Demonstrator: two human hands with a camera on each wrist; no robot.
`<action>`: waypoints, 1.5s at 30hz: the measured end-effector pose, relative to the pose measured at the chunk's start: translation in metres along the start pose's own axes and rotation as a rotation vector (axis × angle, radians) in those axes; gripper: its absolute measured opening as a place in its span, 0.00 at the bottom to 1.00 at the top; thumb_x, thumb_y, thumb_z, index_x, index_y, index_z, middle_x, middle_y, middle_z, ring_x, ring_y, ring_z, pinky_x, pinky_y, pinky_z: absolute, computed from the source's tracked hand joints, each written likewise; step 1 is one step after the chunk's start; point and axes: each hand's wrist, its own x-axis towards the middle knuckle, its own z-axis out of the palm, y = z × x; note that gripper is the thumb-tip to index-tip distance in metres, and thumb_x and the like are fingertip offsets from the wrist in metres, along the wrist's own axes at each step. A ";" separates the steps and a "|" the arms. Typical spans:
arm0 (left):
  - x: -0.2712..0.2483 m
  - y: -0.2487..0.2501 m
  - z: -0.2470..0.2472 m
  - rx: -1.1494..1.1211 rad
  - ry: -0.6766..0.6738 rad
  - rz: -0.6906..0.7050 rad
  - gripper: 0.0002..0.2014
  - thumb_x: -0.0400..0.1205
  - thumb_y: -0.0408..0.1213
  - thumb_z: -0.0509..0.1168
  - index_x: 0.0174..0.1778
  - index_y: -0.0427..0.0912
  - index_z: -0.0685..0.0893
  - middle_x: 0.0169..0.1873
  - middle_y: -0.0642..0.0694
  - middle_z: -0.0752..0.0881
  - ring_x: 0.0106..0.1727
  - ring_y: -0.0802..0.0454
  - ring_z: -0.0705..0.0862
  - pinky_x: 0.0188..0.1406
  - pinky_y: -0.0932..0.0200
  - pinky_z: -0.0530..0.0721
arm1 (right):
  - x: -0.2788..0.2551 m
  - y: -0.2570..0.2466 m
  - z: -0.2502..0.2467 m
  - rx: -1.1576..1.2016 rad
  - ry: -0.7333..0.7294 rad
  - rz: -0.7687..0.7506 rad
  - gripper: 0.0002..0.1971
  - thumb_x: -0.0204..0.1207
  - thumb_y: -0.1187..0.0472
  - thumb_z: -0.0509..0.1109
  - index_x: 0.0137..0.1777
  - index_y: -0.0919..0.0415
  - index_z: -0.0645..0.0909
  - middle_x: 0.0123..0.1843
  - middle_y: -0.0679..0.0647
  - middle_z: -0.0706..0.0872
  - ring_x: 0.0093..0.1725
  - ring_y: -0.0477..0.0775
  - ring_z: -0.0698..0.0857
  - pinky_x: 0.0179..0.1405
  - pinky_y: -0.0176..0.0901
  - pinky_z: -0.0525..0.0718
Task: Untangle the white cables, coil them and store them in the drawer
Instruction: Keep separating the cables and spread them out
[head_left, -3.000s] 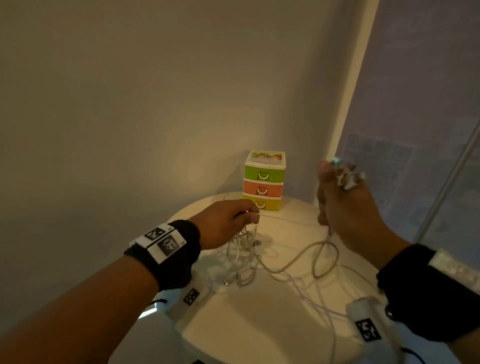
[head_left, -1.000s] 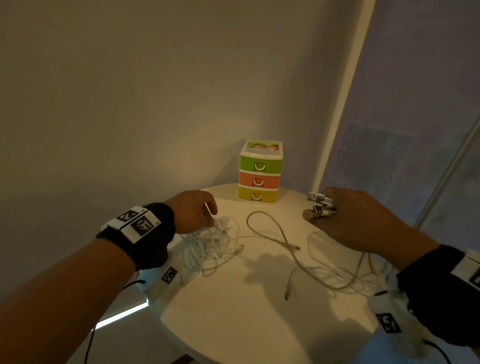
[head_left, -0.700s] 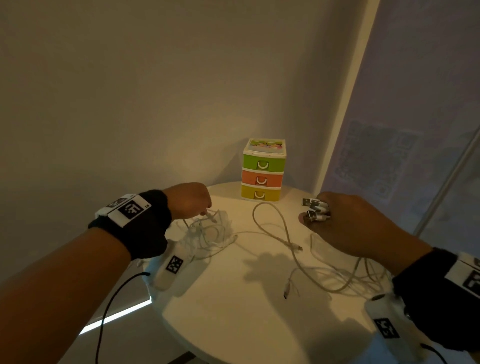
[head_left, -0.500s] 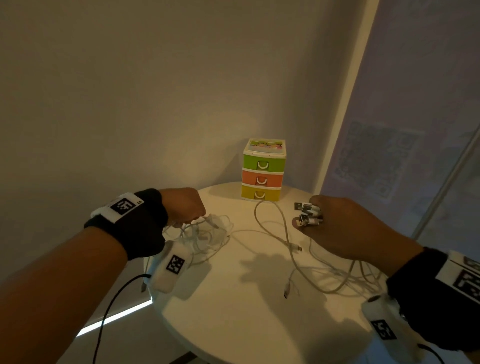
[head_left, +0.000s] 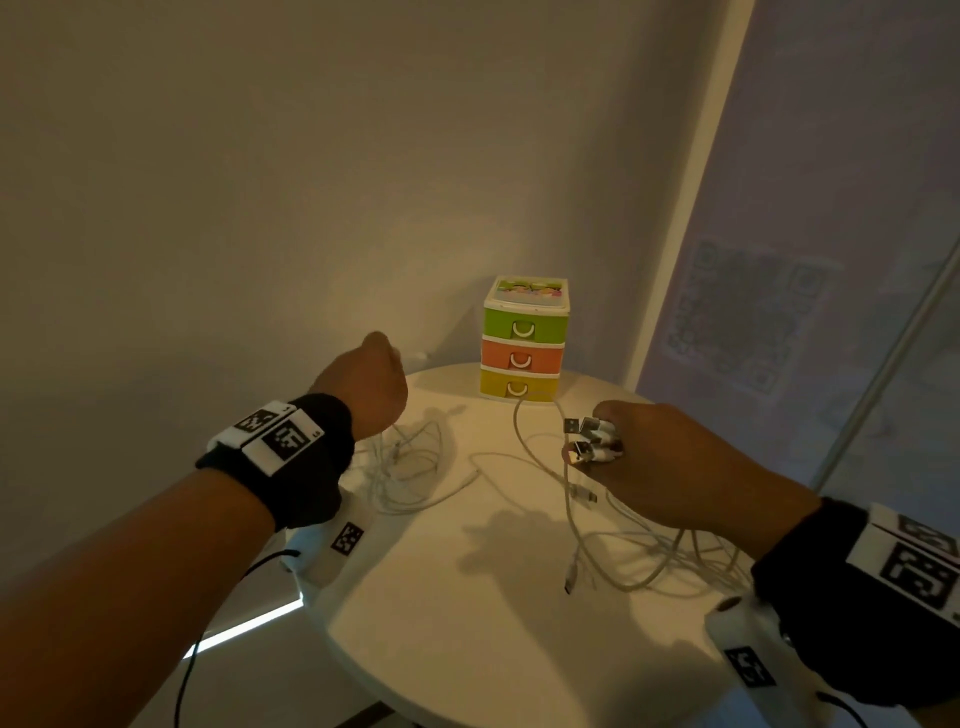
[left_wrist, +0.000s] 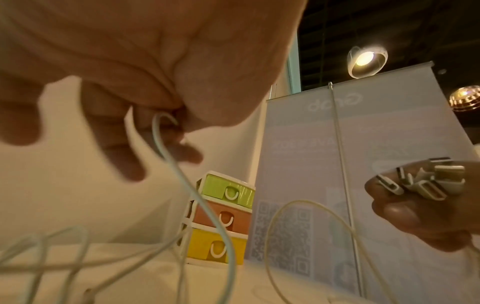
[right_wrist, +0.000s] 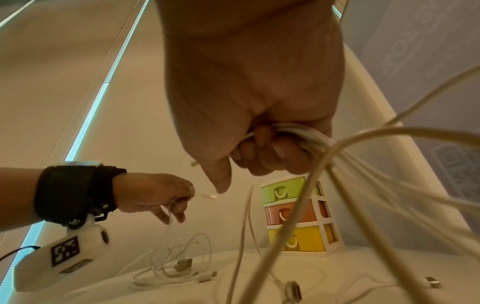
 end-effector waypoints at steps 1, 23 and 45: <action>0.001 0.001 0.001 -0.102 0.019 0.034 0.10 0.88 0.42 0.50 0.52 0.40 0.71 0.40 0.39 0.82 0.40 0.40 0.82 0.41 0.46 0.80 | 0.000 0.000 0.000 0.030 0.011 -0.006 0.12 0.79 0.46 0.65 0.40 0.53 0.76 0.37 0.50 0.85 0.38 0.52 0.84 0.41 0.50 0.83; -0.055 0.079 0.028 -0.624 -0.392 0.447 0.14 0.86 0.38 0.61 0.42 0.29 0.76 0.31 0.56 0.89 0.31 0.54 0.72 0.37 0.55 0.76 | 0.013 -0.026 -0.028 0.825 0.294 0.013 0.14 0.85 0.57 0.60 0.38 0.43 0.79 0.28 0.41 0.87 0.28 0.38 0.82 0.27 0.37 0.75; -0.034 0.060 0.038 -0.374 -0.342 0.545 0.10 0.86 0.46 0.59 0.46 0.48 0.83 0.41 0.42 0.83 0.41 0.47 0.80 0.44 0.51 0.80 | 0.004 -0.018 -0.012 0.215 0.103 -0.097 0.06 0.78 0.60 0.68 0.49 0.50 0.73 0.40 0.44 0.82 0.38 0.46 0.81 0.37 0.40 0.80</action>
